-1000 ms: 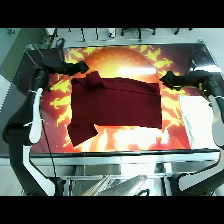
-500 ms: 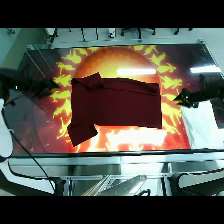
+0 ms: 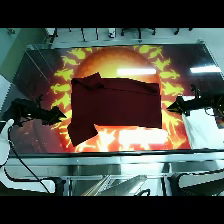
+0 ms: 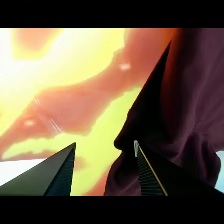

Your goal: Fold the shirts.

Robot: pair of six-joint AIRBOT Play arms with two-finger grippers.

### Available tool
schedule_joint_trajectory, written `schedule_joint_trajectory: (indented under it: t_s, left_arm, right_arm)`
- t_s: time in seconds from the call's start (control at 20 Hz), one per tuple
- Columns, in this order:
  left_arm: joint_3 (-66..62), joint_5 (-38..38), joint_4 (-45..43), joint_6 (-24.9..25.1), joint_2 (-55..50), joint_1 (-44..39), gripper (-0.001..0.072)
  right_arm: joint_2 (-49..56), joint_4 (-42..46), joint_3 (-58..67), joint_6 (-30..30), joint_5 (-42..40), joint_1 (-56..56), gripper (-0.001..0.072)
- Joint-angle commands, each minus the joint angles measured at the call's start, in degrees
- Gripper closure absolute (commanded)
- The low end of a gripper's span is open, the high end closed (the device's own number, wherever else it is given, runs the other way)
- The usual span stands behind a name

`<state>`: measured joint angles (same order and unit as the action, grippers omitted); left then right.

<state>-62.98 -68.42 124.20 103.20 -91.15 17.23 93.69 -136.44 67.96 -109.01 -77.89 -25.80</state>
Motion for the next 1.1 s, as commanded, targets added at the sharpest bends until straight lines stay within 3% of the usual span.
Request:
schedule_joint_trajectory:
  t_s: [0.0, 0.6, 0.65, 0.7, 0.8, 0.85, 1.05]
  left_arm:
    - [2.25, 4.68, -0.07, 0.83, -0.04, -3.06, 0.0286]
    - [2.25, 9.29, 0.04, 0.81, -1.09, -11.13, 0.0287]
    - [2.25, 9.09, 0.09, 0.81, -2.19, -11.78, 0.0338]
    - [2.23, 9.03, 0.04, 0.81, -3.39, -12.5, 0.0477]
    - [0.76, 8.31, -0.09, 0.83, -5.09, -13.22, 0.0645]
    - [-0.31, 7.78, -0.13, 0.83, -5.22, -13.2, 0.0692]
    - [-5.97, 3.19, -5.09, -0.63, -1.05, -10.6, 0.0693]
  right_arm:
    - [-0.04, -3.74, -0.28, -1.25, -0.11, -0.04, 0.0528]
    - [-0.04, -3.74, -0.28, -2.29, -0.09, -0.04, 0.0529]
    - [-0.04, -3.74, -0.28, -2.29, -0.11, -0.04, 0.0528]
    - [-0.04, -3.74, -0.28, -2.29, -0.15, -0.04, 0.0528]
    - [-0.11, -3.76, -0.28, -2.25, -0.57, -0.04, 0.0529]
    - [-0.11, -3.74, -0.28, -2.25, -1.09, -0.07, 0.0528]
    - [-0.11, -3.69, -0.28, -2.29, -2.27, -0.07, 0.0528]
